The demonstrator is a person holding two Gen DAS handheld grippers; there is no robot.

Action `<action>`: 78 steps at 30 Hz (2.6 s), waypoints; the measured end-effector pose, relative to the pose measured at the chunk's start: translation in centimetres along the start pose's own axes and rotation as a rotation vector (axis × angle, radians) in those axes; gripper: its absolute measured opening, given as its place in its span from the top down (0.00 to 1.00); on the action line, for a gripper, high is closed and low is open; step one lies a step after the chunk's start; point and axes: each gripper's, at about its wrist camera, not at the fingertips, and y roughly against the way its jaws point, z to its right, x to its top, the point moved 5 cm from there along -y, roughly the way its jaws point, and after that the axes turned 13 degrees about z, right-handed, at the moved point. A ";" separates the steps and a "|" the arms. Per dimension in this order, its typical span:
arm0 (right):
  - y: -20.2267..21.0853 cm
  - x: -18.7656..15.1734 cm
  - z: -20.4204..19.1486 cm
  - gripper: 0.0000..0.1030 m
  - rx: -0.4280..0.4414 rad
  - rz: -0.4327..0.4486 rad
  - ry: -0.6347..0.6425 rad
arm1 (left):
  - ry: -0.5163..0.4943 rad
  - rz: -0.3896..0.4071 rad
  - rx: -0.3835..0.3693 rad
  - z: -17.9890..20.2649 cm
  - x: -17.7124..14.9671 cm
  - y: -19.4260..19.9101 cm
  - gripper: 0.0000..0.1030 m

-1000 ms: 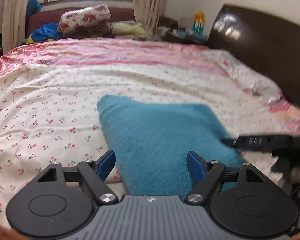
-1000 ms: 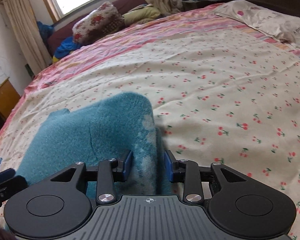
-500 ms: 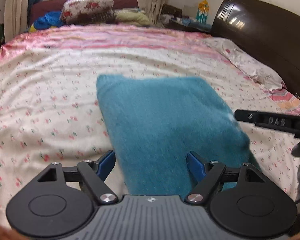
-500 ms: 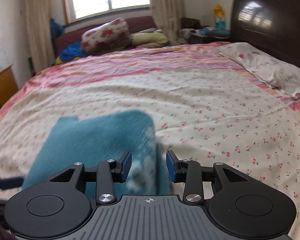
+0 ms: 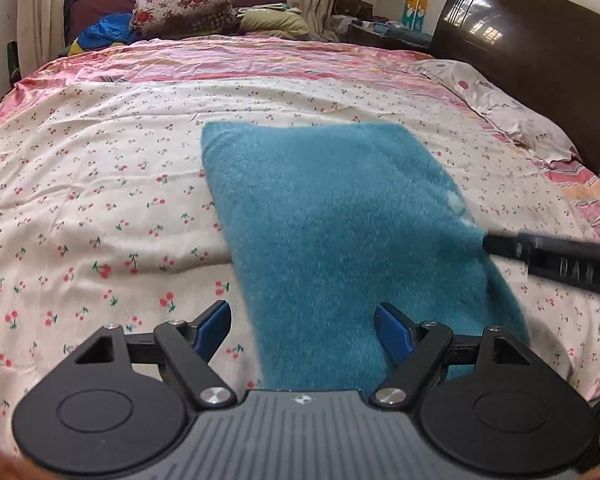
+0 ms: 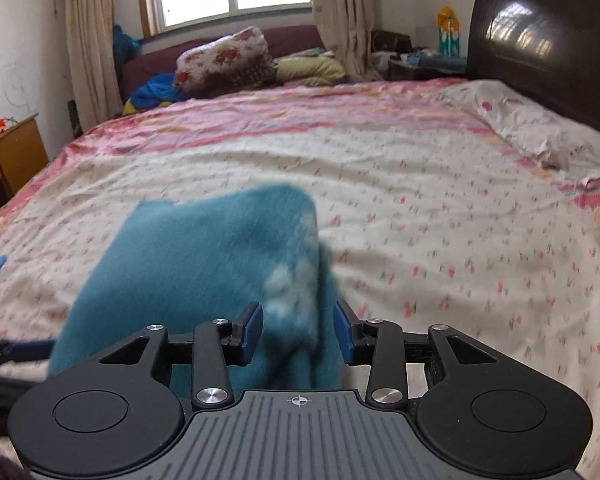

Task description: Fold small clothes

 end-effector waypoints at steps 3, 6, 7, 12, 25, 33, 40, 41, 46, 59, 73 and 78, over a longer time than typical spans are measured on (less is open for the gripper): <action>-0.2 -2.1 -0.2 0.64 -0.010 -0.059 0.032 | -0.001 -0.015 0.009 -0.1 -0.4 -0.2 0.17; -0.3 -2.9 0.1 0.63 -0.029 -0.081 0.011 | 0.009 -0.027 0.016 -0.2 -0.6 0.1 0.17; 0.0 -2.9 0.1 0.63 -0.032 -0.081 0.002 | 0.012 -0.030 0.020 -0.2 -0.5 0.4 0.17; 1.5 -2.7 0.0 0.61 -0.025 -0.064 -0.009 | -0.019 -0.018 0.039 0.3 -0.8 1.6 0.17; 4.0 -4.1 -2.0 0.56 0.007 -0.077 0.001 | -0.057 -0.012 0.065 0.9 -2.4 3.5 0.14; 5.2 -5.4 -2.4 0.52 0.008 -0.088 0.002 | -0.069 -0.059 0.117 0.6 -3.7 3.4 0.11; 5.3 -6.7 -2.4 0.51 0.003 -0.112 -0.018 | -0.036 -0.054 0.113 0.3 -4.2 3.8 0.08; 5.3 -6.8 -2.4 0.51 0.005 -0.114 -0.020 | -0.036 -0.054 0.116 0.3 -4.3 3.8 0.08; 5.5 -7.1 -2.6 0.48 0.004 -0.114 -0.012 | -0.018 -0.037 0.106 0.5 -4.2 4.1 0.05; 6.0 -7.7 -2.9 0.47 0.012 -0.120 -0.037 | -0.058 0.012 0.101 1.4 -3.9 4.8 0.01; 6.5 -7.7 -2.5 0.47 0.013 -0.095 -0.077 | -0.054 0.000 0.136 1.0 -4.2 4.4 0.00; 6.6 -7.7 -2.5 0.47 0.017 -0.090 -0.085 | -0.121 -0.024 0.169 1.6 -4.7 4.1 0.00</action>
